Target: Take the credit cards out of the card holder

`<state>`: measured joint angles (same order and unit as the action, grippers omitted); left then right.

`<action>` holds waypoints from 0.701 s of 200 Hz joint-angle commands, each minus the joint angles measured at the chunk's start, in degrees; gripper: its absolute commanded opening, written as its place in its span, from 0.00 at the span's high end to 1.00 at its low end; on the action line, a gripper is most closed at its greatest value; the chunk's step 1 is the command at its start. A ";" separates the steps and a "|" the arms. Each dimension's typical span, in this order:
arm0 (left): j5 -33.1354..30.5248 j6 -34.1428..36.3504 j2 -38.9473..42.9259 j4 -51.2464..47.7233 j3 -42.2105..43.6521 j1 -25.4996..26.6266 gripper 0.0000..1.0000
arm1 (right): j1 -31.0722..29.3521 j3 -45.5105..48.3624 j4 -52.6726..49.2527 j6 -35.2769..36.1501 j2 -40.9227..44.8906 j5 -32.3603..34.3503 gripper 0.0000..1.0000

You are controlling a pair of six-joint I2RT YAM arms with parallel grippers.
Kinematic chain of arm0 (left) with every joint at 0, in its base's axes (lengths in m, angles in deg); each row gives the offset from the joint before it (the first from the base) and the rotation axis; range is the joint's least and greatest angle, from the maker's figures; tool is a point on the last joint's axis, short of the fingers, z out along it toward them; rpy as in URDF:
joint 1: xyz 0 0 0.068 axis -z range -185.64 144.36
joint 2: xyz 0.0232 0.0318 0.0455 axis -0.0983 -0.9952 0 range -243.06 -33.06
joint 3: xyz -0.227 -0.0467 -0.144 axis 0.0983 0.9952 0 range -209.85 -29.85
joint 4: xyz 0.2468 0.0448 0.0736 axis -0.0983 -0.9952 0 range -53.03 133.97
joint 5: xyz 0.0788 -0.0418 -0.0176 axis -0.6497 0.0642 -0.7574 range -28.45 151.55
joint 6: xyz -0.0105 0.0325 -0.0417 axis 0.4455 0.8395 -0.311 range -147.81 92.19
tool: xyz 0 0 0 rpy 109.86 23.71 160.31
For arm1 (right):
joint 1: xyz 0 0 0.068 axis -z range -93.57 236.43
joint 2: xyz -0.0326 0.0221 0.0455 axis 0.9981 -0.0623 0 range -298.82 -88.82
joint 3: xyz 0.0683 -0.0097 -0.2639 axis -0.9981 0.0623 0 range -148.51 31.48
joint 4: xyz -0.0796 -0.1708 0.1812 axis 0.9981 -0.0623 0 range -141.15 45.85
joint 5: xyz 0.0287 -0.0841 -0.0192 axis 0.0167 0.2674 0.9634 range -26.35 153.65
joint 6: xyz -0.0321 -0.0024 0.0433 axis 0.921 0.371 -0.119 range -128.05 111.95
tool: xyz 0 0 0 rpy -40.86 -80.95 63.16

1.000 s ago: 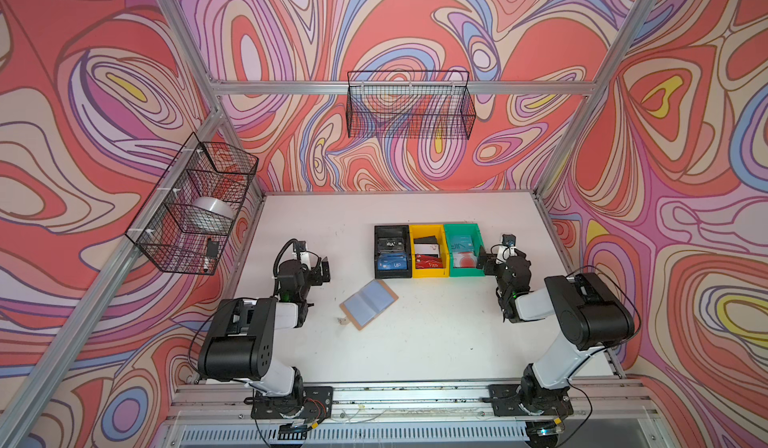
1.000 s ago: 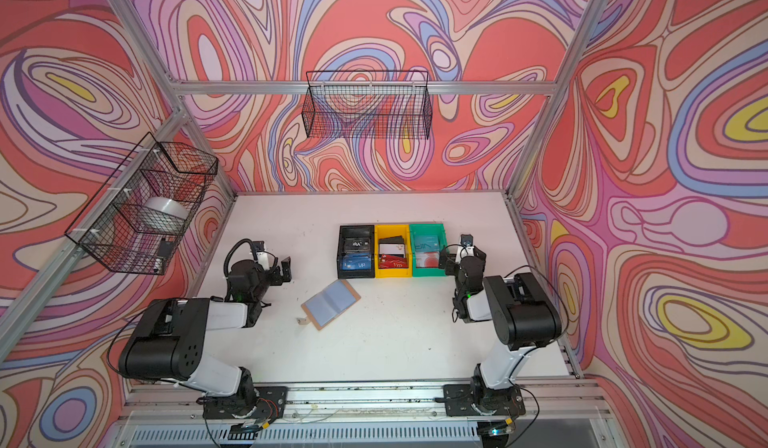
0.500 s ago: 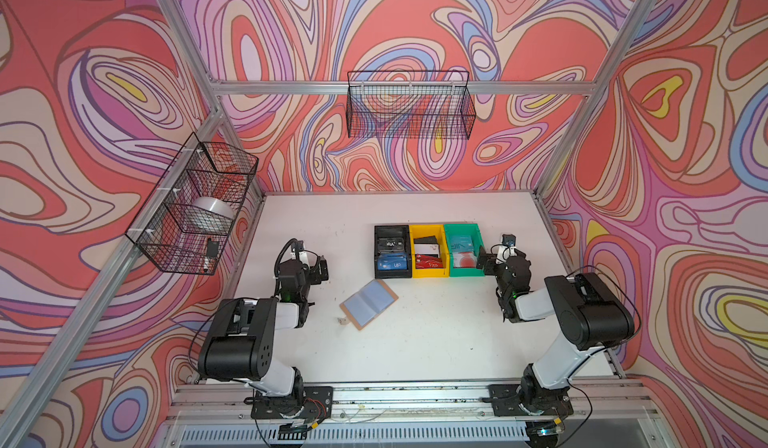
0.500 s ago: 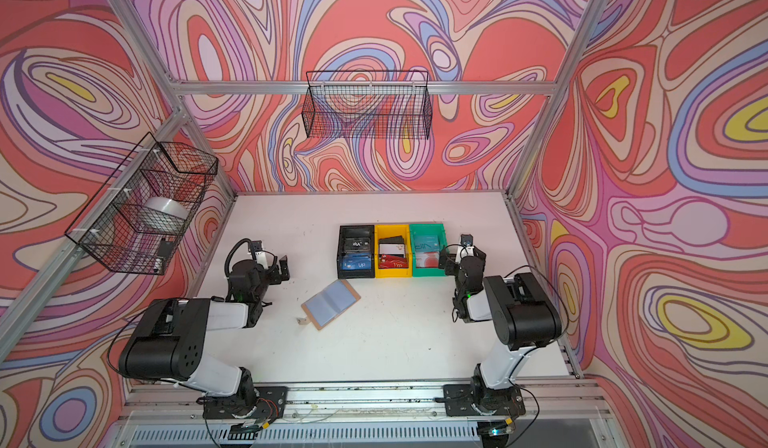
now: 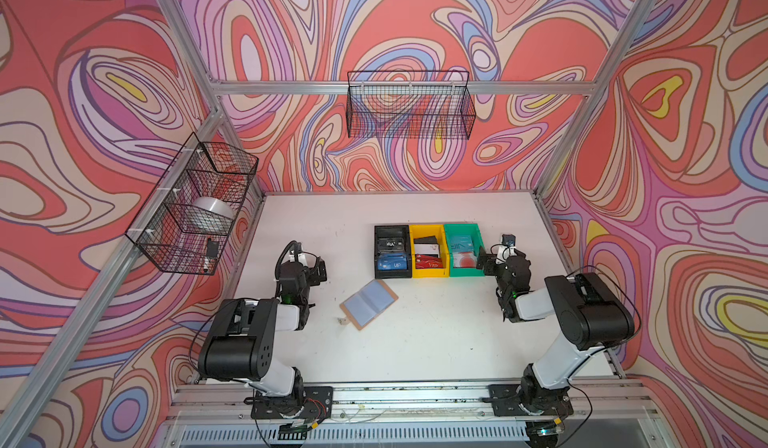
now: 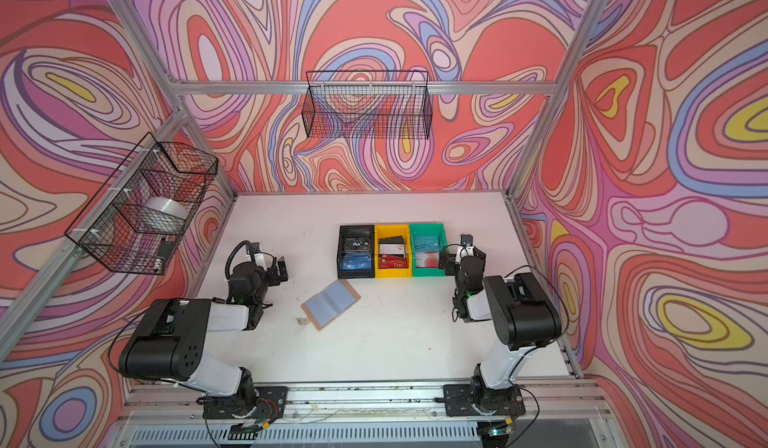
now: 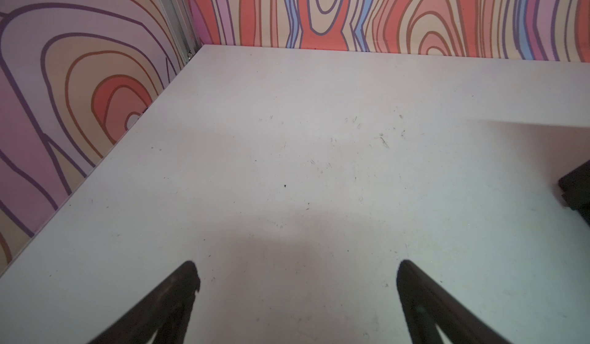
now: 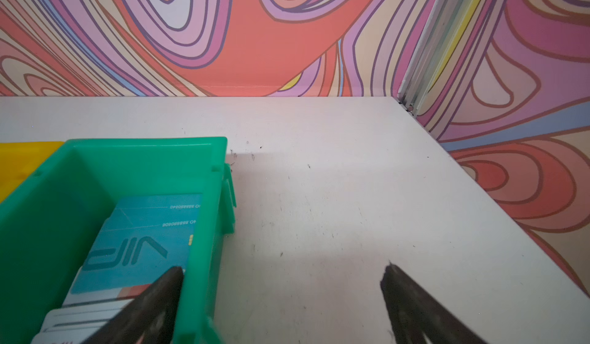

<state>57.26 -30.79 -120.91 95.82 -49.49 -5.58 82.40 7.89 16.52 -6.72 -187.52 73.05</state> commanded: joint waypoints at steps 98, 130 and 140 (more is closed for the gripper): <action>-2.13 -0.36 -0.14 0.70 -0.79 0.12 0.00 | 0.59 -0.84 -0.99 -0.55 0.43 -0.70 0.01; -1.99 -0.25 -0.13 0.44 -1.02 0.12 0.00 | 0.60 -0.95 -0.99 -0.55 0.43 -0.71 0.01; -1.94 -0.24 -0.16 0.53 -0.87 0.12 0.00 | 0.65 -0.94 -0.99 -0.59 0.43 -0.76 0.01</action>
<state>55.86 -31.03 -120.91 94.91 -50.32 -5.52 82.61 7.80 16.19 -6.88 -187.52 72.62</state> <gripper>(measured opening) 0.999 0.985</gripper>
